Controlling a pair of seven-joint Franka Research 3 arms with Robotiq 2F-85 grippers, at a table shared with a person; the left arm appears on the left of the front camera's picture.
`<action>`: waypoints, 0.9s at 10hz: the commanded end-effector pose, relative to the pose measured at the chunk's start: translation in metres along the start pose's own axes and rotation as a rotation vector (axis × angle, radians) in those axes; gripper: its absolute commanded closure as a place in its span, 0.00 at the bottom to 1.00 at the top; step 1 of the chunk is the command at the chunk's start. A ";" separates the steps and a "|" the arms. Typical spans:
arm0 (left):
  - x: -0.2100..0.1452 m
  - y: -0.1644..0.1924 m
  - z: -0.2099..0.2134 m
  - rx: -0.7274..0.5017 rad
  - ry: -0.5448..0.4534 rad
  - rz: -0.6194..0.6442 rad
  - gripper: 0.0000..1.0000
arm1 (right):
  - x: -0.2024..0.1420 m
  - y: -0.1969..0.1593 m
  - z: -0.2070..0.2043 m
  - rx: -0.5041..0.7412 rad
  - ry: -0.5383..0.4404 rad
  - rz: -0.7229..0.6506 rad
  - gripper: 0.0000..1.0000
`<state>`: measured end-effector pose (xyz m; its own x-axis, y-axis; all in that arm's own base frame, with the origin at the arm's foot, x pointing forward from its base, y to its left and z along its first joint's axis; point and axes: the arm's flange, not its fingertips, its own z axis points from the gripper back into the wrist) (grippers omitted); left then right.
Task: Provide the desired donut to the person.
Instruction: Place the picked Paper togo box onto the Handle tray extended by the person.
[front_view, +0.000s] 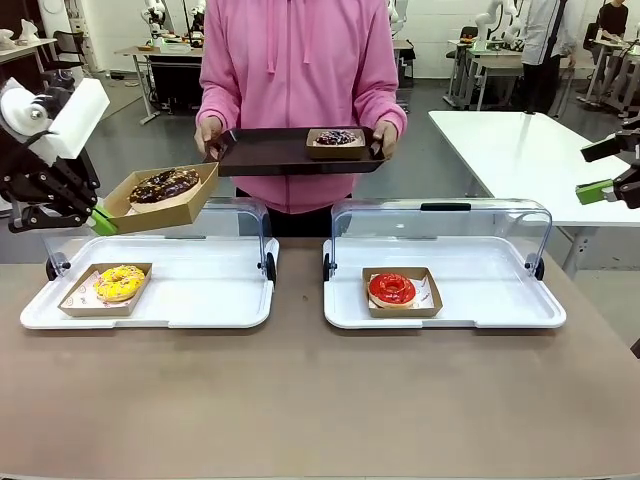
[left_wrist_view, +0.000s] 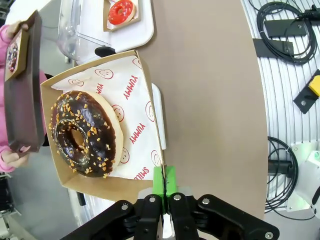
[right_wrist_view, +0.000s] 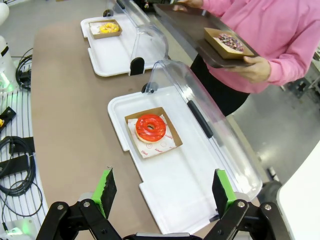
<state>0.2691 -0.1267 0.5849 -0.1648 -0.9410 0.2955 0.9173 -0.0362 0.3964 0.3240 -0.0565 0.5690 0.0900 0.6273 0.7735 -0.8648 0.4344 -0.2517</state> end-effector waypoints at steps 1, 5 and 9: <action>-0.001 -0.003 -0.002 0.015 0.010 0.017 1.00 | -0.001 0.000 -0.001 0.002 -0.002 -0.002 0.00; -0.001 -0.003 -0.002 0.015 0.010 0.017 1.00 | -0.001 0.000 -0.001 0.002 -0.002 -0.002 0.00; -0.001 -0.003 -0.002 0.015 0.010 0.017 1.00 | -0.001 0.000 -0.001 0.002 -0.002 -0.002 0.00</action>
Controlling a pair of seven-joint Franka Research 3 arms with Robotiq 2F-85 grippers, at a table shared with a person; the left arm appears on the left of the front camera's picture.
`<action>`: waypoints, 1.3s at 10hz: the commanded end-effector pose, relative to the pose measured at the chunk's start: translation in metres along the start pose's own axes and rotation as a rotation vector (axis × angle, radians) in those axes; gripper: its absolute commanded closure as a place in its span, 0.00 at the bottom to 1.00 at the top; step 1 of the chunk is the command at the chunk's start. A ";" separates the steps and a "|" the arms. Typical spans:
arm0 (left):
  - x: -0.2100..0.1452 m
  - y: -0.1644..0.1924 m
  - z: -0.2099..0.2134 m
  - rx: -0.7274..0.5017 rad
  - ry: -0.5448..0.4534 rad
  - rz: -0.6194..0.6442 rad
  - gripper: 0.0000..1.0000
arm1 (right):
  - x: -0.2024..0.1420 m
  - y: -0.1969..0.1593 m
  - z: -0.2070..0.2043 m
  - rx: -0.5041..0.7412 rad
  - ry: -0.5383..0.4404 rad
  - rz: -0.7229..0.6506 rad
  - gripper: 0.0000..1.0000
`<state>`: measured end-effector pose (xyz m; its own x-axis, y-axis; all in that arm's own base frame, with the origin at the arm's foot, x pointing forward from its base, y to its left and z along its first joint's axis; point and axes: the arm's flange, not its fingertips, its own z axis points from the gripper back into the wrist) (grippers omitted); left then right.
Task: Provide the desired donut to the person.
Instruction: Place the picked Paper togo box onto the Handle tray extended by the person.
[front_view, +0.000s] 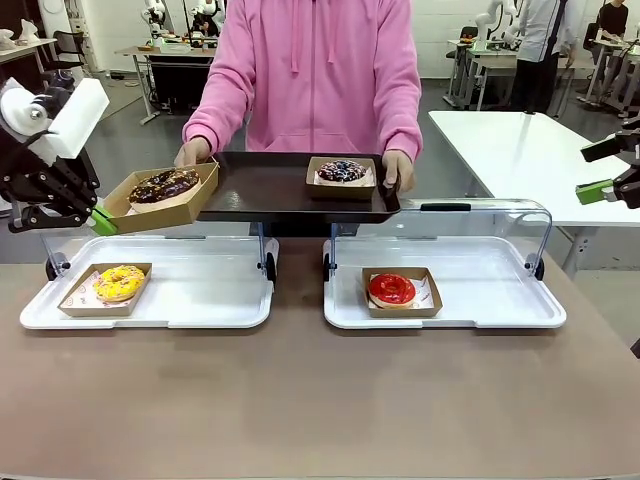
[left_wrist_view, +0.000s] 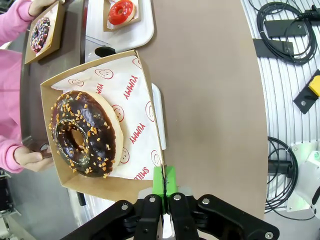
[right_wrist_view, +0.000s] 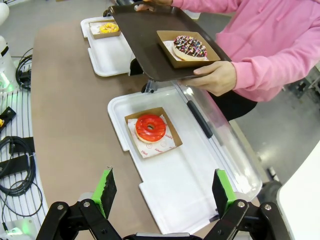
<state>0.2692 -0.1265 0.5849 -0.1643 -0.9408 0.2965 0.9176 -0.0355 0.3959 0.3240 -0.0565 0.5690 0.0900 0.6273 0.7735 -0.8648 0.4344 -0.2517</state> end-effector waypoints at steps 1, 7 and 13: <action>0.000 -0.003 -0.002 0.016 0.011 0.016 1.00 | -0.001 0.000 -0.001 0.002 -0.002 -0.002 0.00; 0.058 0.114 -0.015 0.023 0.066 0.118 0.99 | -0.001 0.000 -0.001 0.002 -0.002 -0.002 0.00; 0.064 0.249 -0.113 -0.081 0.193 0.074 0.99 | -0.001 0.000 -0.001 0.002 -0.002 -0.002 0.00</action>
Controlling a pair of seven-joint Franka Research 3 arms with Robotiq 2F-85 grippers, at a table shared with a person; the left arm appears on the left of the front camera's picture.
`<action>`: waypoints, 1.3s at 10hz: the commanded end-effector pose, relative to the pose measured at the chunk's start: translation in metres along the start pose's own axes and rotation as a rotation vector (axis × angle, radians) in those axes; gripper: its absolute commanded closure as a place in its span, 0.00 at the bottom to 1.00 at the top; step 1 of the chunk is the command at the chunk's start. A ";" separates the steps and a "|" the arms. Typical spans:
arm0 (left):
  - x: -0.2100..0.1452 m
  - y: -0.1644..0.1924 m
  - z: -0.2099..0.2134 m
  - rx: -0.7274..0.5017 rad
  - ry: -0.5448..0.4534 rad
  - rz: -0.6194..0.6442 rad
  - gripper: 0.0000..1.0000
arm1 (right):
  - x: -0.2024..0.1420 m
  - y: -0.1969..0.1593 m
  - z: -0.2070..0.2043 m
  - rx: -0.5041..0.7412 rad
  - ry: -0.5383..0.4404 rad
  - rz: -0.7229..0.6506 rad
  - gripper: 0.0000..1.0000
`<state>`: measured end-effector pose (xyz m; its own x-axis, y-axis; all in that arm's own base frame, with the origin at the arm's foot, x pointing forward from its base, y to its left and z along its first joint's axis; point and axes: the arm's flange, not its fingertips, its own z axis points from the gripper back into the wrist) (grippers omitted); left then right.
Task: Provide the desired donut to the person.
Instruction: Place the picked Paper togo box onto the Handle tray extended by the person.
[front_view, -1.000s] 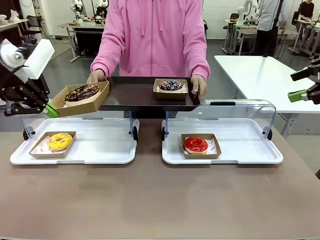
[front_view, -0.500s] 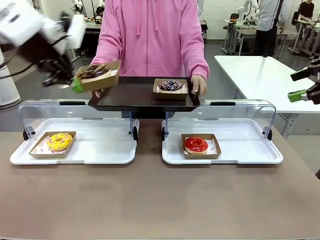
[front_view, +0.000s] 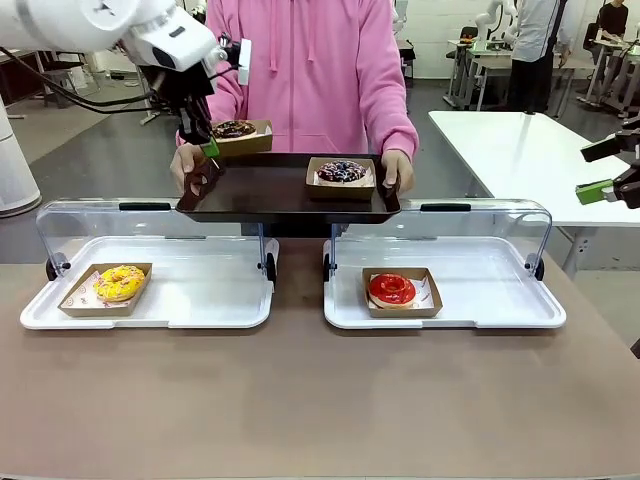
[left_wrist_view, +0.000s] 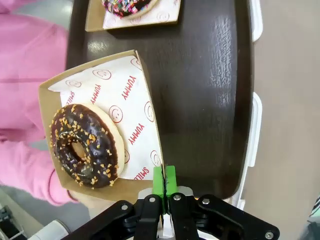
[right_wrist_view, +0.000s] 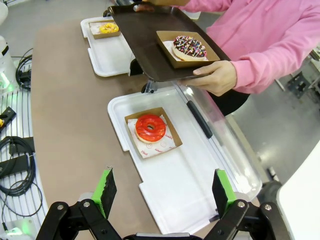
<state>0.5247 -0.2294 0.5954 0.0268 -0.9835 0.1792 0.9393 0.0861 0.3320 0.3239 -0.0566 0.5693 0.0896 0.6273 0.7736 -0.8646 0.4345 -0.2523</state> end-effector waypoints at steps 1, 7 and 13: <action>0.006 0.014 -0.012 -0.065 0.031 -0.080 0.99 | -0.001 0.000 -0.001 0.002 -0.002 -0.003 0.00; 0.009 0.012 -0.073 -0.159 0.030 -0.156 0.99 | -0.001 0.000 -0.001 0.002 -0.002 -0.003 0.00; 0.012 0.011 -0.056 -0.211 0.026 -0.153 0.00 | -0.001 0.000 -0.001 0.002 -0.002 -0.003 0.00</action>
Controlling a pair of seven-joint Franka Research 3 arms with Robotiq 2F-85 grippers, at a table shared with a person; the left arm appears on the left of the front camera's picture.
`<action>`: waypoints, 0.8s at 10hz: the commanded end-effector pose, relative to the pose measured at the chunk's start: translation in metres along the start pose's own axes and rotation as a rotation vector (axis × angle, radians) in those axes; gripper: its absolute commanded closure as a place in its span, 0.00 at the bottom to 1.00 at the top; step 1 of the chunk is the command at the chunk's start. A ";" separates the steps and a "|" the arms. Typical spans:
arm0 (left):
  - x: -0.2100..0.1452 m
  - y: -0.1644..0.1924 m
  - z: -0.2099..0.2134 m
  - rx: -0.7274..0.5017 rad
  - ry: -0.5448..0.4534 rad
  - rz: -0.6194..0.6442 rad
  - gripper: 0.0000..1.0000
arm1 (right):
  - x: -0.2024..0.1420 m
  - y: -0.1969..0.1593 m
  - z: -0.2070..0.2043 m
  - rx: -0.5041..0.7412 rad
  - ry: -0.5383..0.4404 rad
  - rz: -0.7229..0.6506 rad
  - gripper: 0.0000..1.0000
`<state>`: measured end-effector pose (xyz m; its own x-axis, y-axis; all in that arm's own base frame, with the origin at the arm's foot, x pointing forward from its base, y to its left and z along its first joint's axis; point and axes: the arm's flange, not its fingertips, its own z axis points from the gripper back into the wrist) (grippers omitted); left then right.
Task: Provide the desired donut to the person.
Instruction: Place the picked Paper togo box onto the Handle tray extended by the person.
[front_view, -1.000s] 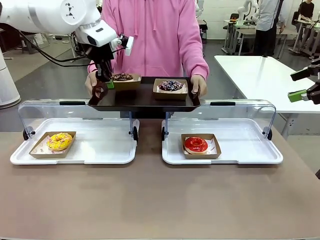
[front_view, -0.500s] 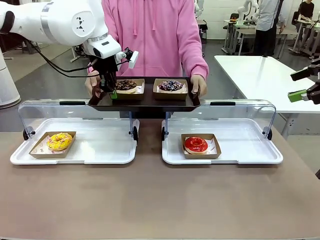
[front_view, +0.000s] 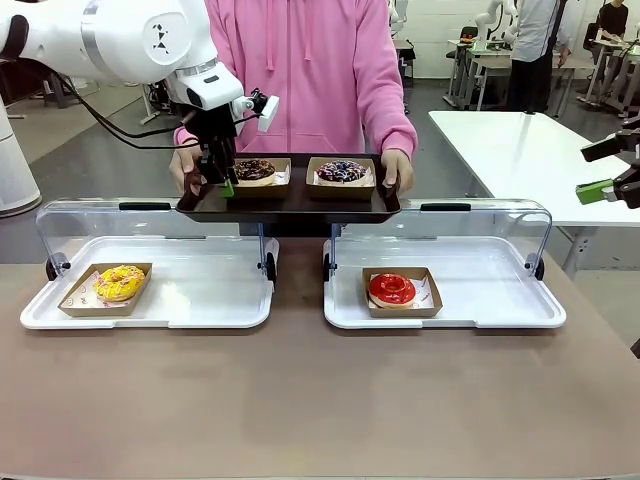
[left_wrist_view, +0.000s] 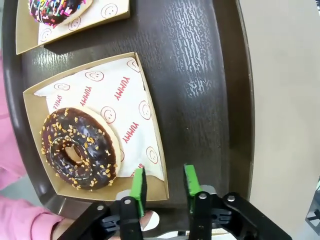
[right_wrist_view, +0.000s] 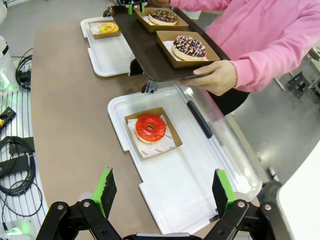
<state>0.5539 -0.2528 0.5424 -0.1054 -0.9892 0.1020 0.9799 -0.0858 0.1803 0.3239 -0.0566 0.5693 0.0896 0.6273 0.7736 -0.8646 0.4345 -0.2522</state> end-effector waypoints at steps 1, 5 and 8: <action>-0.004 0.002 0.008 -0.041 -0.007 -0.004 0.00 | -0.001 0.000 -0.001 0.002 -0.002 -0.002 0.00; -0.002 0.001 0.017 -0.049 -0.021 -0.015 0.00 | -0.001 0.000 -0.001 0.002 -0.002 -0.002 0.00; -0.001 0.002 0.018 -0.069 -0.015 -0.016 0.00 | -0.001 0.000 -0.001 0.002 -0.002 -0.002 0.00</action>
<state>0.5493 -0.2519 0.5553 -0.1029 -0.9900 0.0960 0.9873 -0.0900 0.1306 0.3239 -0.0566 0.5693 0.0896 0.6273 0.7736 -0.8646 0.4345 -0.2522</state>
